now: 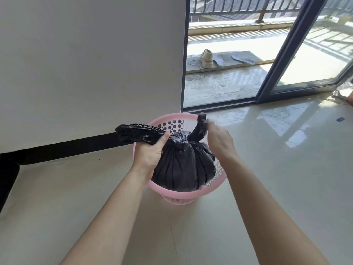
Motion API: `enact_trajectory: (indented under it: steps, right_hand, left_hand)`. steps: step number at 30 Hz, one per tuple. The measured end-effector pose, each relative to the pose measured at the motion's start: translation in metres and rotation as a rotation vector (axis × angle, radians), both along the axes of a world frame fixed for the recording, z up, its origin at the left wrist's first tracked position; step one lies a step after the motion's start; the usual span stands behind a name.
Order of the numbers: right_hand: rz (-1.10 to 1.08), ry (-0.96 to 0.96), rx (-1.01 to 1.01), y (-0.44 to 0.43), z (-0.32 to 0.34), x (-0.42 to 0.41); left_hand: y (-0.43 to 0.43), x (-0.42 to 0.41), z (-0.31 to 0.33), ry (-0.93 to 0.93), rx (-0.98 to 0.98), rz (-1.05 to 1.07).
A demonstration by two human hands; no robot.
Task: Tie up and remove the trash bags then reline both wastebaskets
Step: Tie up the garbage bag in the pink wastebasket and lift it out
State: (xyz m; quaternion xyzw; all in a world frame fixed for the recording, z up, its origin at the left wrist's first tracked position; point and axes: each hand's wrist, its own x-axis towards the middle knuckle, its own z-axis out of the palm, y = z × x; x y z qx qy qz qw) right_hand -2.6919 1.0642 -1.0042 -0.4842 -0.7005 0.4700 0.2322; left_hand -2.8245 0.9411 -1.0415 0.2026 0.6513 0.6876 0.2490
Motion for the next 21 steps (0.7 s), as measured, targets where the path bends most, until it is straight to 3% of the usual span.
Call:
enact_trajectory:
  steps: [4, 11, 13, 15, 17, 21]
  right_hand:
    - [0.001, -0.035, -0.200, 0.002, -0.001, -0.002]
    - [-0.231, 0.574, -0.762, 0.007, -0.012, -0.011]
    - [-0.162, 0.406, -0.646, 0.006, -0.019, -0.010]
    - [-0.048, 0.022, -0.329, 0.005, -0.026, -0.009]
    - [0.045, -0.237, -0.097, 0.003, -0.034, -0.009]
    - [0.024, -0.302, 0.175, -0.007, -0.043, -0.016]
  left_hand:
    - [0.001, -0.006, -0.004, -0.035, -0.037, -0.035]
    - [0.003, -0.004, 0.008, -0.341, 0.096, -0.050]
    - [0.003, -0.005, 0.009, -0.407, 0.109, -0.042]
    - [0.002, -0.003, 0.010, -0.438, 0.116, -0.048]
    - [0.002, -0.002, 0.007, -0.436, 0.099, -0.073]
    - [0.005, -0.002, 0.003, -0.396, 0.000, -0.139]
